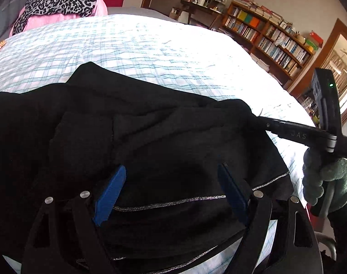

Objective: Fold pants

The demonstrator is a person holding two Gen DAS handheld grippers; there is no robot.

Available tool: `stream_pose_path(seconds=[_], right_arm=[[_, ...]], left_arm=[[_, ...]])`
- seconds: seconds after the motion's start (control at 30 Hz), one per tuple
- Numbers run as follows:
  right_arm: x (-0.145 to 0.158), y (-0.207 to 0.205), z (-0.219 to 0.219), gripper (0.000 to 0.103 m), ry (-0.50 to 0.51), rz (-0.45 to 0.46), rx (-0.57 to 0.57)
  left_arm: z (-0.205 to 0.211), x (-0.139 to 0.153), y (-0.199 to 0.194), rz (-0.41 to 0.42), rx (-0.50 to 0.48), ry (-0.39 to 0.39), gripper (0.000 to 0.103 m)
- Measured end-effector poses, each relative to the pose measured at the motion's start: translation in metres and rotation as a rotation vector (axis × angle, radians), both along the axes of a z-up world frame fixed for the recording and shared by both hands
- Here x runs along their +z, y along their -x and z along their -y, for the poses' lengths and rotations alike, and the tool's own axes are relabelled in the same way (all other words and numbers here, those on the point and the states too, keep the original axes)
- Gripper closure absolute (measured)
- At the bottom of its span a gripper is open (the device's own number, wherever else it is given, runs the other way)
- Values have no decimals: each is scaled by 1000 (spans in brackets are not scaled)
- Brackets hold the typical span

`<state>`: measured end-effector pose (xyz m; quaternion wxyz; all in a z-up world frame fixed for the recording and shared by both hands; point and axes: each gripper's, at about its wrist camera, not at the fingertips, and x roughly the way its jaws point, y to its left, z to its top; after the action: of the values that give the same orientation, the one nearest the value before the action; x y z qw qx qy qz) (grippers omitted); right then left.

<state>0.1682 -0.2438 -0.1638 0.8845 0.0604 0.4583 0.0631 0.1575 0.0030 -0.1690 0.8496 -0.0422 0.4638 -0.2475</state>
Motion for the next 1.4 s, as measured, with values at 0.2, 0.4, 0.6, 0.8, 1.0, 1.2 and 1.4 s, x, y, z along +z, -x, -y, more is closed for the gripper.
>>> stream_pose_path(seconds=[0.2, 0.4, 0.6, 0.8, 1.0, 1.2, 1.4], right_arm=[[24, 23, -43, 68, -35, 72, 129], [11, 29, -97, 68, -74, 36, 239], [-1, 37, -147, 68, -72, 9, 330], [7, 37, -180, 68, -80, 31, 393], [0, 30, -220, 68, -53, 10, 471], [-22, 26, -240, 55, -10, -38, 500], [-25, 25, -241, 55, -11, -46, 497]], left_arm=[[-24, 17, -2, -22, 78, 103, 21], [-71, 36, 6, 16, 225, 104, 18], [-130, 43, 17, -1, 392, 60, 18], [-204, 49, 41, 0, 580, 67, 18], [-260, 47, 64, -6, 719, 91, 18], [-297, 32, 74, -30, 845, 174, 13], [-313, 11, 69, -70, 877, 328, 8]])
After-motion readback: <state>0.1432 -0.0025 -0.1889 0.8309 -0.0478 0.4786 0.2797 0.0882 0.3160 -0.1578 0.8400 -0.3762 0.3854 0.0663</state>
